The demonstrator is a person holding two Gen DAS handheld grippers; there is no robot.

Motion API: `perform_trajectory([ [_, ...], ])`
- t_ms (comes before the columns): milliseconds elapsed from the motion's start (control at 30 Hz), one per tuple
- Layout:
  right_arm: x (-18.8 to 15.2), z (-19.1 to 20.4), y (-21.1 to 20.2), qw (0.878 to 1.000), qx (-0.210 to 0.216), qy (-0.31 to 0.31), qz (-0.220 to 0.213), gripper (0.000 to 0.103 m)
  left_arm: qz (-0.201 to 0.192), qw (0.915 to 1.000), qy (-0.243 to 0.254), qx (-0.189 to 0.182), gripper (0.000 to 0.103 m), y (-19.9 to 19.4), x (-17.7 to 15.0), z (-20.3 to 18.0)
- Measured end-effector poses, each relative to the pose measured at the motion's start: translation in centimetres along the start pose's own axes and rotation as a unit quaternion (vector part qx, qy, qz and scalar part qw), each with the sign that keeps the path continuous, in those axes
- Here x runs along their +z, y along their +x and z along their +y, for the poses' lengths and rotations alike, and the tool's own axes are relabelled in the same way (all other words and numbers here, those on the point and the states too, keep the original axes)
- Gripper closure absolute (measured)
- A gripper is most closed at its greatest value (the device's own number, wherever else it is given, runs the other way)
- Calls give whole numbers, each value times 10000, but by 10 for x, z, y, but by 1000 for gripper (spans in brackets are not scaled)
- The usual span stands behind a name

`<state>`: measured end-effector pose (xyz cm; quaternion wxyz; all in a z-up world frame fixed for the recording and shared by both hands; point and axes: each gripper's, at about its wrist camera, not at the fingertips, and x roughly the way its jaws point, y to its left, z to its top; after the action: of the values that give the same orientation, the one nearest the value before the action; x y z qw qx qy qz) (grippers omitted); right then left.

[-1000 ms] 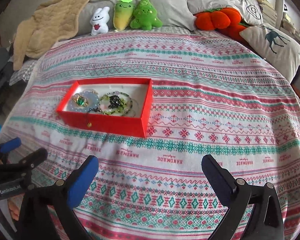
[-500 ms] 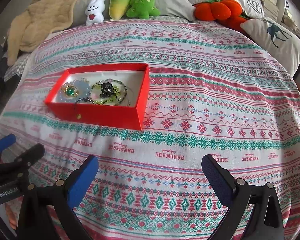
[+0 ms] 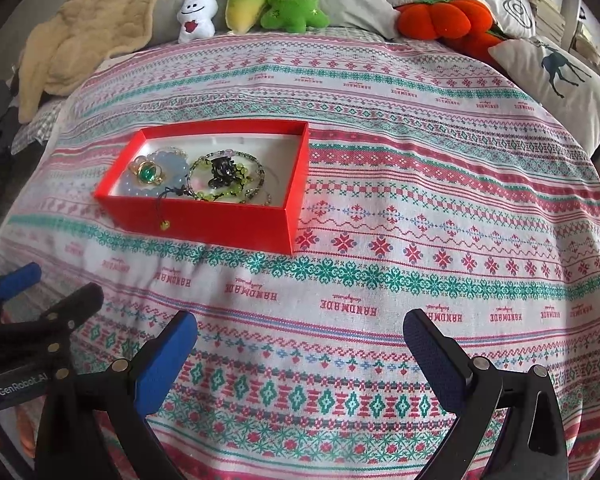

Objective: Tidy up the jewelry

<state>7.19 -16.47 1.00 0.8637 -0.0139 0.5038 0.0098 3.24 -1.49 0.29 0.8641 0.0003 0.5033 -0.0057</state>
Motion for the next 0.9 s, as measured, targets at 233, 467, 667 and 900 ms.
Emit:
perform_trajectory([
  [233, -1, 2, 0, 10000, 11, -41, 7, 0, 65, 9999, -78, -52, 1, 1, -1, 2],
  [467, -2, 4, 0, 10000, -2, -48, 20, 0, 88, 9999, -86, -45, 1, 1, -1, 5],
  [667, -2, 5, 0, 10000, 0, -51, 26, 0, 126, 9999, -88, -66, 0, 2, -1, 4],
  [900, -2, 5, 1, 10000, -2, -45, 32, 0, 143, 9998, -102, -48, 1, 3, -1, 4],
])
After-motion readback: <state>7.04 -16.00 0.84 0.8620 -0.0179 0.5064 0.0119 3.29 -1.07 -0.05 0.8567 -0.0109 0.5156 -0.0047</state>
